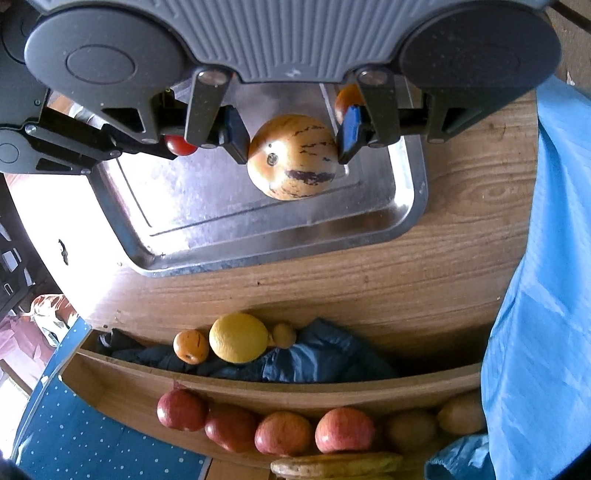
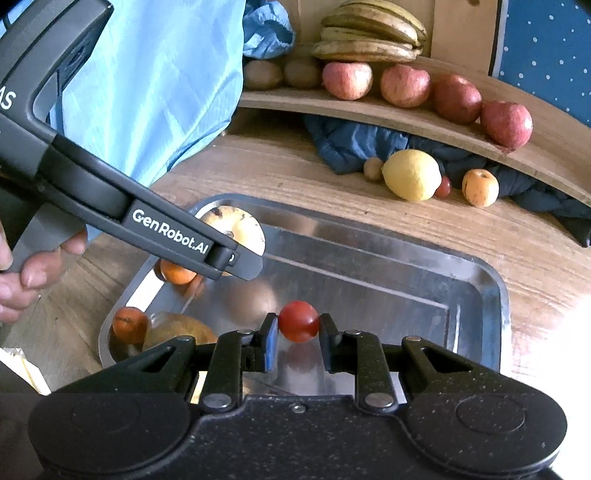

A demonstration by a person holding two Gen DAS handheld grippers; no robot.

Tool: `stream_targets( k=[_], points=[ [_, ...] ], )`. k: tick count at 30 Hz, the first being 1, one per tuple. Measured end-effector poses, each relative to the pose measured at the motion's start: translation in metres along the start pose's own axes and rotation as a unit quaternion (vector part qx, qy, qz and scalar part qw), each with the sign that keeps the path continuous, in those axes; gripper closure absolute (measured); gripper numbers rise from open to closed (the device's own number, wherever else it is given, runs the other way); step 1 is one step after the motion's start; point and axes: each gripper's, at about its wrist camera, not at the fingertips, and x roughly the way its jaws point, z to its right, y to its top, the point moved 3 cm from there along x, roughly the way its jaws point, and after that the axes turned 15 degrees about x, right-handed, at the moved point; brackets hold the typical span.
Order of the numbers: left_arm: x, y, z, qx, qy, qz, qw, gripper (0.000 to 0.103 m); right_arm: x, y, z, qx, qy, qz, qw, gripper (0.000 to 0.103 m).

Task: Organize fruits
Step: 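Carry the pepino in the left gripper and the tomato in the right gripper over the tray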

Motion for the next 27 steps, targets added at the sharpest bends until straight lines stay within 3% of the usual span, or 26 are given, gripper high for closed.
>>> stream_targets(
  k=[27],
  points=[
    [-0.004,-0.016,0.017,0.009,-0.004,-0.008,0.9999,0.048,-0.001,-0.014,0.000,-0.001,-0.008,-0.022,1.000,0.078]
  ],
)
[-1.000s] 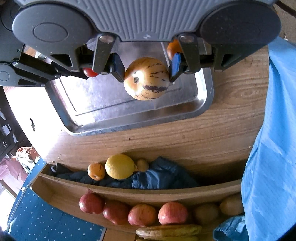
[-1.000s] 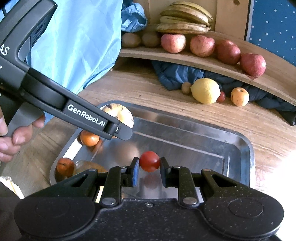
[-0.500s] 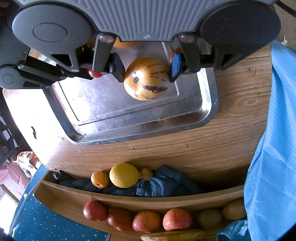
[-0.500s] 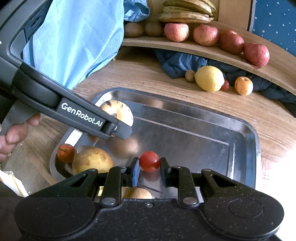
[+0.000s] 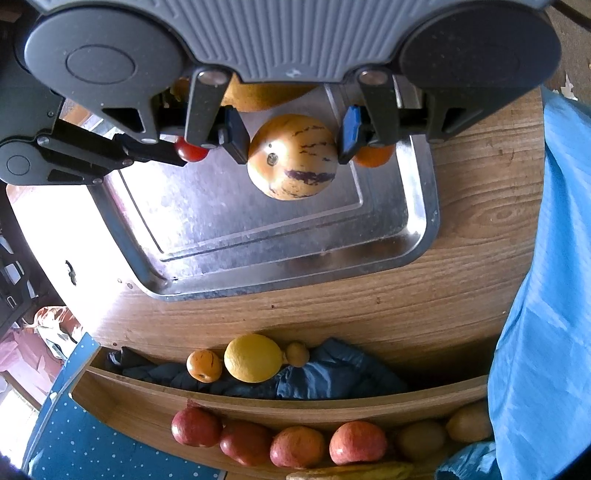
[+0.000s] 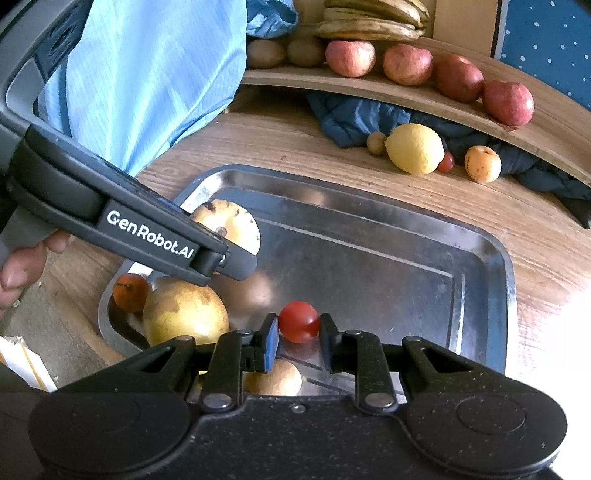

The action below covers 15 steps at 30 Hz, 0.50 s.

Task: Organize fruits
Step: 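Carry the pepino in the left gripper and the tomato in the right gripper over the tray, then open the left gripper to set the pepino down while the right gripper releases the tomato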

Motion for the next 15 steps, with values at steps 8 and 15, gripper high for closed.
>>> stream_targets(
  k=[8,15],
  points=[
    [0.0002,-0.0033,0.0010,-0.007,0.001,-0.004,1.0000,0.047,0.0000,-0.0015,-0.0012,-0.004,0.000,-0.002,1.000,0.077],
    [-0.0055,-0.0047,0.0052,-0.013,0.004,0.005,0.9999,0.049,-0.0039,-0.0048,-0.0013,-0.005,-0.003,0.001,1.000,0.073]
  ],
)
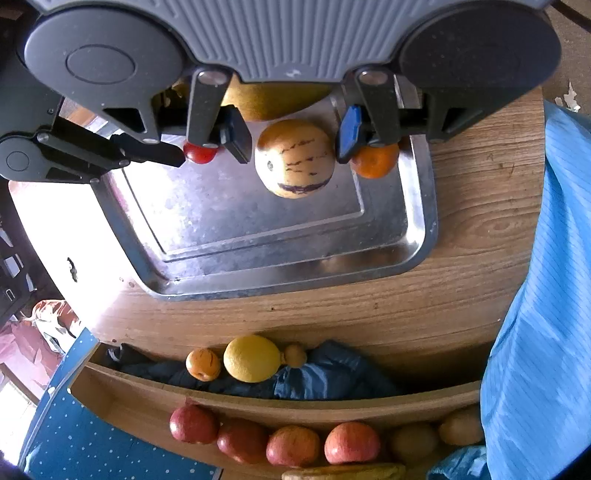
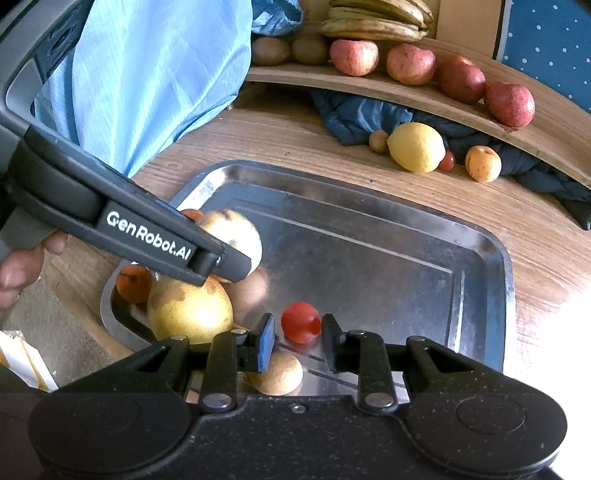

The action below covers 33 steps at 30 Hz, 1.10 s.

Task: Organize fruits
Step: 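Open the left gripper to set the pepino down while the right gripper releases the tomato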

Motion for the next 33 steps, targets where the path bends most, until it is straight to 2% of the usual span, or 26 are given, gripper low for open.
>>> stream_targets(
  k=[11,16,25,29,33],
  points=[
    [-0.016,-0.008,0.006,-0.017,0.018,0.018,0.9995,0.041,-0.019,-0.008,0.005,0.001,-0.002,0.019,1.000,0.059],
    [-0.030,-0.013,0.007,-0.028,0.035,0.033,0.9985,0.027,-0.030,-0.010,0.003,-0.001,0.000,0.027,1.000,0.052],
    [-0.056,-0.032,0.011,-0.034,0.052,0.041,0.9972,0.007,-0.044,-0.017,0.007,-0.001,0.013,0.041,0.999,0.031],
    [-0.067,-0.045,0.014,-0.021,0.048,0.039,0.9979,0.003,-0.051,-0.022,0.007,-0.001,0.024,0.041,0.999,0.019],
    [-0.072,-0.058,0.013,-0.022,0.056,0.028,0.9978,0.002,-0.057,-0.024,0.005,-0.002,0.037,0.041,0.998,0.013]
  ],
)
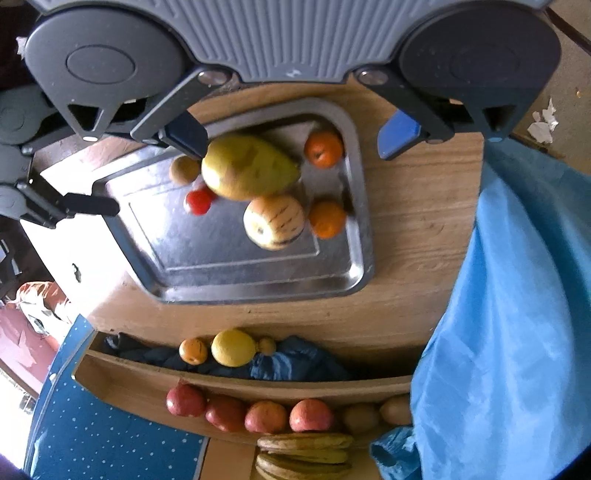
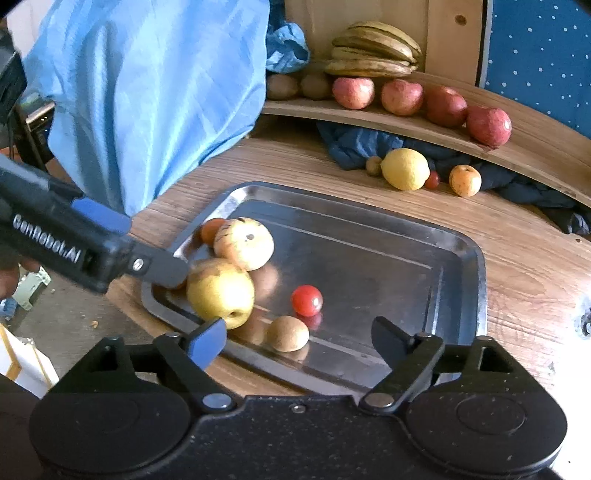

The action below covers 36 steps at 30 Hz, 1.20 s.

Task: Organize fruits
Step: 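Open the left gripper to set the pepino down while the right gripper releases the tomato, then move both open grippers from the tray back toward the shelf fruits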

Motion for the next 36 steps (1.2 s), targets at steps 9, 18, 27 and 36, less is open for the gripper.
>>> stream_targets(
  k=[9,18,27,36],
  points=[
    [-0.004,-0.010,-0.006,0.004,0.032,-0.028,0.9991,0.001,-0.004,0.000,-0.004,-0.007,0.010,-0.002,1.000,0.001],
    [-0.006,-0.006,-0.017,0.010,0.063,-0.045,0.9970,0.001,-0.003,0.005,0.000,0.006,-0.002,0.005,1.000,0.001],
    [0.007,0.019,-0.027,0.020,0.066,-0.041,0.9968,0.001,0.008,0.020,0.012,0.019,-0.013,0.009,1.000,0.001],
    [0.029,0.056,-0.031,0.045,0.056,-0.027,0.9971,0.001,0.019,0.043,0.032,0.041,-0.033,0.018,0.998,0.001]
  ],
)
